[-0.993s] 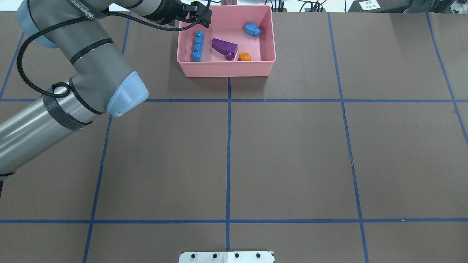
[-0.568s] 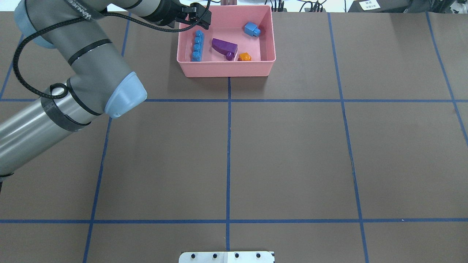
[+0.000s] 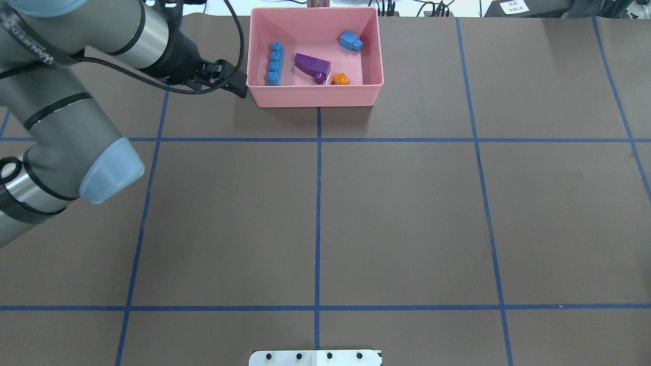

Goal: Put all blocks into box

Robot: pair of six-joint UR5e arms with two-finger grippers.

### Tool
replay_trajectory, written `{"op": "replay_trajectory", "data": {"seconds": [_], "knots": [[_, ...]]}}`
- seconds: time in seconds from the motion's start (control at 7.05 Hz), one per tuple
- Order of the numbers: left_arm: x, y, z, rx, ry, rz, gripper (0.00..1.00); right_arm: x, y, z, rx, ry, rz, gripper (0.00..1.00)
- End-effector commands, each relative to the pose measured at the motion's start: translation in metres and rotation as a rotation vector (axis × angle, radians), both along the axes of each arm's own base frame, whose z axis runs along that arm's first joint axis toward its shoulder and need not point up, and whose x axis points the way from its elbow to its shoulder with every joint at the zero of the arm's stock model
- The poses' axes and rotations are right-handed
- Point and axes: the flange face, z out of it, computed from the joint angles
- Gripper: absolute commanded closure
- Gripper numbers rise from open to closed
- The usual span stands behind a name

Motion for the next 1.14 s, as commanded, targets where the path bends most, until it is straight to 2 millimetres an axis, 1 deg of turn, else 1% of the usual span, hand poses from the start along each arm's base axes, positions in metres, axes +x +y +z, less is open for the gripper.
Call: {"op": "replay_trajectory", "data": {"seconds": [0.0,0.14,0.28,0.43,0.57,0.71,0.85,0.99], "knots": [[-0.04,0.035,0.066,0.06,-0.131,0.102,0.0,0.001,-0.11,-0.131,-0.024,-0.055,0.04,1.0],[-0.068,0.034,0.089,0.073,-0.19,0.111,0.0,-0.002,-0.159,-0.186,-0.055,-0.081,0.114,1.0],[-0.094,0.031,0.12,0.1,-0.245,0.129,0.0,-0.008,-0.198,-0.23,-0.076,-0.108,0.181,1.0],[-0.132,0.025,0.157,0.157,-0.315,0.16,0.0,-0.033,-0.227,-0.276,-0.093,-0.133,0.19,1.0],[-0.182,0.018,0.187,0.206,-0.376,0.165,0.0,-0.064,-0.255,-0.318,-0.108,-0.151,0.193,1.0],[-0.22,0.015,0.204,0.216,-0.397,0.177,0.0,-0.107,-0.283,-0.354,-0.134,-0.173,0.197,1.0],[-0.26,0.011,0.214,0.229,-0.417,0.21,0.0,-0.165,-0.309,-0.397,-0.174,-0.188,0.205,1.0],[-0.298,0.012,0.225,0.164,-0.416,0.213,0.0,-0.219,-0.33,-0.431,-0.188,-0.166,0.228,1.0]]}}
